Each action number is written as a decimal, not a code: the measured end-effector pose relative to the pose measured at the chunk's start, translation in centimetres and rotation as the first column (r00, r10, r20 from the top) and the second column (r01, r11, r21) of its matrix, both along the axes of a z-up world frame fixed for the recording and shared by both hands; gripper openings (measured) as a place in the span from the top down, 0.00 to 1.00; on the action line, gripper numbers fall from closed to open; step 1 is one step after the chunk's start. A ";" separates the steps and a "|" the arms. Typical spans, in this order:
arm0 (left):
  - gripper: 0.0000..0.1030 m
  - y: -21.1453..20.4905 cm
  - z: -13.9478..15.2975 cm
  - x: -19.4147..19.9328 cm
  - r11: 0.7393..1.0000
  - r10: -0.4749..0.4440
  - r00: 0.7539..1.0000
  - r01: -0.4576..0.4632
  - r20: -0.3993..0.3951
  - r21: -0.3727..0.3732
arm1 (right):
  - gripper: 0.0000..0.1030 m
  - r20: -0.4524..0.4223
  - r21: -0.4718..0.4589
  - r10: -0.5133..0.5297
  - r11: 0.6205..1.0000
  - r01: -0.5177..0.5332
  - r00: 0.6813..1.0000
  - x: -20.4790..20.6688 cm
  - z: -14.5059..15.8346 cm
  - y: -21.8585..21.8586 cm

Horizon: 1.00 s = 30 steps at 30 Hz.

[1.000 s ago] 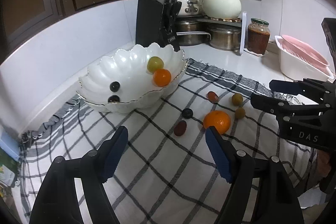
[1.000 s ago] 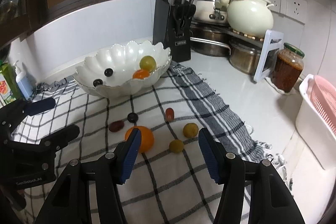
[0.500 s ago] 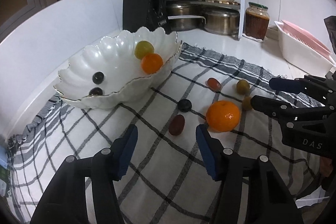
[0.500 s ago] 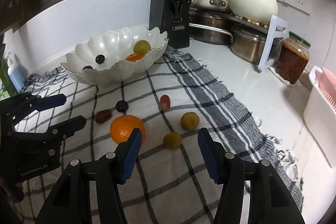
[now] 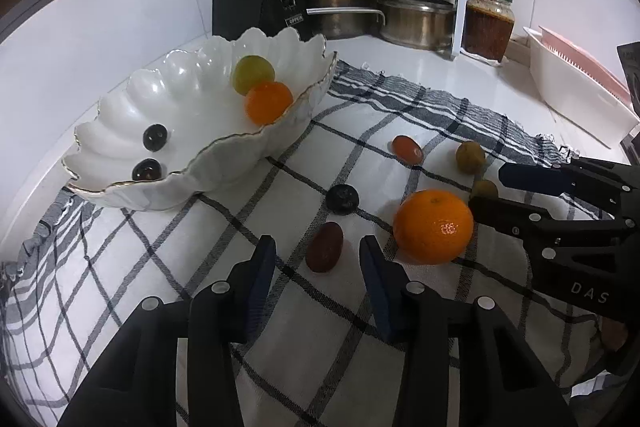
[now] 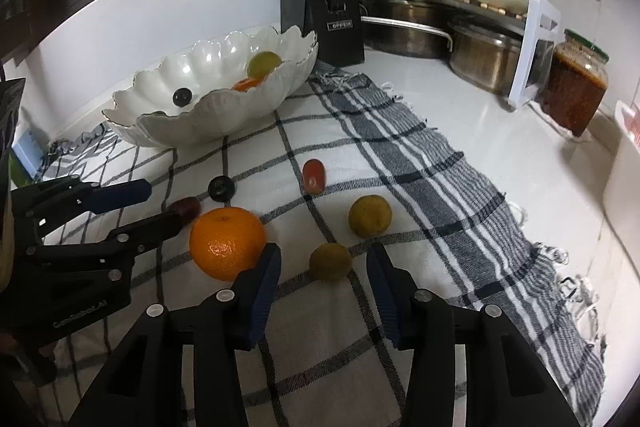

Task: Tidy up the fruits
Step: 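Grasp a small yellow-brown fruit with the right gripper while the left gripper grasps a red-brown date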

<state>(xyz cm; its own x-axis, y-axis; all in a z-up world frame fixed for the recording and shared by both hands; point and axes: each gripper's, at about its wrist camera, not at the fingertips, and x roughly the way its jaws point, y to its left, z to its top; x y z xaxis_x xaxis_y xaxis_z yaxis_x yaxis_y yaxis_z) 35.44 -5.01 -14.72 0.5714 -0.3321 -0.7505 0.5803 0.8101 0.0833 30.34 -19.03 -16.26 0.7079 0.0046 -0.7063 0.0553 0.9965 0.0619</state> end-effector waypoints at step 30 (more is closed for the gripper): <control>0.81 -0.4 0.1 0.4 0.999 0.027 0.998 -0.028 -0.050 -0.030 | 0.76 0.000 0.033 0.006 0.999 -0.006 1.000 0.1 0.2 -0.3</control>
<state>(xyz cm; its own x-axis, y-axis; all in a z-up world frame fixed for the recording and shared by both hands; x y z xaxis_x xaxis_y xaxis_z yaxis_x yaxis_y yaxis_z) 35.85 -5.42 -14.58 0.5430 -0.3400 -0.7678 0.5605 0.8276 0.0299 30.48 -19.34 -16.02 0.7076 0.0323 -0.7059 0.0490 0.9943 0.0946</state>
